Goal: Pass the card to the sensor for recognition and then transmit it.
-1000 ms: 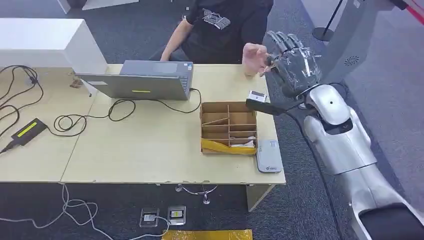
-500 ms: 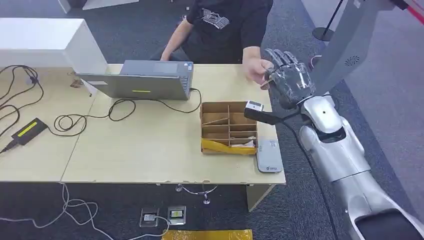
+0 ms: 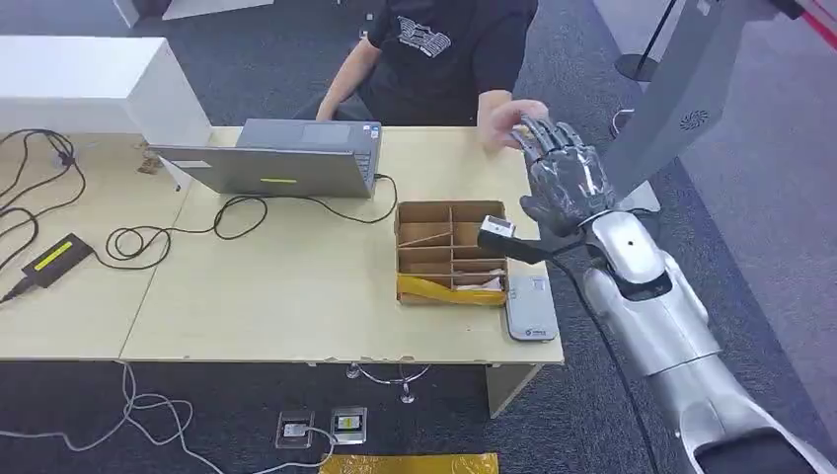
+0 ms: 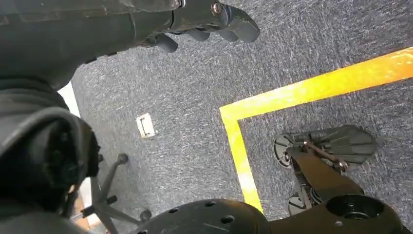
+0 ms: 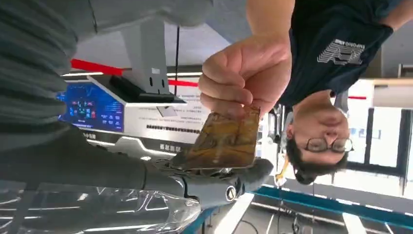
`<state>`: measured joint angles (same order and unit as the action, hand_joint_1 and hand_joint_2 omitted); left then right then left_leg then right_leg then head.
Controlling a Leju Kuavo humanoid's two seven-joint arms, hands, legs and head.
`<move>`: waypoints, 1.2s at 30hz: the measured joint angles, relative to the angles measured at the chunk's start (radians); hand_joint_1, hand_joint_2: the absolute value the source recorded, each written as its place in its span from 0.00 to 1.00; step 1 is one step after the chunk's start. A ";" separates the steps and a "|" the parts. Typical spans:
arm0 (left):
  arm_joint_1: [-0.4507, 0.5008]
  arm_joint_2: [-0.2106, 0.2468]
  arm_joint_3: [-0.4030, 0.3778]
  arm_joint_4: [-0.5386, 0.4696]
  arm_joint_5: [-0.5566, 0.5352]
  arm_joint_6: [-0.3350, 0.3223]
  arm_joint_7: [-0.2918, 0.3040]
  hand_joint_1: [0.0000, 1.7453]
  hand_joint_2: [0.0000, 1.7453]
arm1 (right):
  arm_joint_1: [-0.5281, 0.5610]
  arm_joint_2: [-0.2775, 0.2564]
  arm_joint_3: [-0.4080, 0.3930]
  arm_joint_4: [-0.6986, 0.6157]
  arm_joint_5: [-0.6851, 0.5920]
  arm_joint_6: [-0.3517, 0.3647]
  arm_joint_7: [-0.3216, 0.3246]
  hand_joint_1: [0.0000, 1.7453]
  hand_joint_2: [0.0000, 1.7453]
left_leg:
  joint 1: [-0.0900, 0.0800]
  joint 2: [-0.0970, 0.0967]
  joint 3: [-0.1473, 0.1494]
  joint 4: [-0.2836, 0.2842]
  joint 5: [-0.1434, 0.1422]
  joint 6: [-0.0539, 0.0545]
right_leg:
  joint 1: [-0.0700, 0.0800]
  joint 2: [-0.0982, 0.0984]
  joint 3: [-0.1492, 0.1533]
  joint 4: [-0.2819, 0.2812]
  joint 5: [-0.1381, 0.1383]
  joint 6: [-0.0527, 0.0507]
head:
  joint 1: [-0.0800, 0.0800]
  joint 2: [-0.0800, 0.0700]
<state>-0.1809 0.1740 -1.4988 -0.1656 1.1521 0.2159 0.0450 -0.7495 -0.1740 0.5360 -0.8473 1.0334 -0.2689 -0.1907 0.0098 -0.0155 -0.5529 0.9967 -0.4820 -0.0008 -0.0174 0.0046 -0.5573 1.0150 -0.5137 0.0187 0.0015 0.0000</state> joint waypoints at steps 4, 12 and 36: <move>0.000 0.000 0.000 0.000 0.000 0.000 0.000 0.00 0.00 | 0.011 0.000 0.000 0.000 0.002 -0.004 0.000 0.00 1.00 | 0.000 0.000 0.000 0.000 0.000 0.000 | 0.000 0.000 0.000 0.000 0.000 0.000 | 0.000 0.000; 0.000 0.000 0.000 0.000 0.009 0.000 0.002 0.00 0.00 | 0.059 -0.002 -0.006 -0.061 0.014 0.058 0.055 0.00 1.00 | 0.000 0.000 0.000 0.000 0.000 0.000 | 0.000 0.000 0.000 0.000 0.000 0.000 | 0.000 0.000; 0.002 0.005 0.000 0.000 0.039 0.008 0.020 0.00 0.00 | 0.321 -0.101 -0.059 -0.669 -0.074 0.270 0.260 0.00 1.00 | 0.000 0.003 0.002 0.000 0.000 0.000 | 0.000 0.003 0.000 0.000 0.000 0.000 | -0.001 0.000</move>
<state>-0.1792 0.1785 -1.4992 -0.1656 1.1910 0.2243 0.0652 -0.4281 -0.2747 0.4768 -1.5160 0.9594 0.0015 0.0694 0.0098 -0.0128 -0.5508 0.9967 -0.4823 -0.0012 -0.0175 0.0073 -0.5571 1.0147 -0.5136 0.0188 0.0008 0.0000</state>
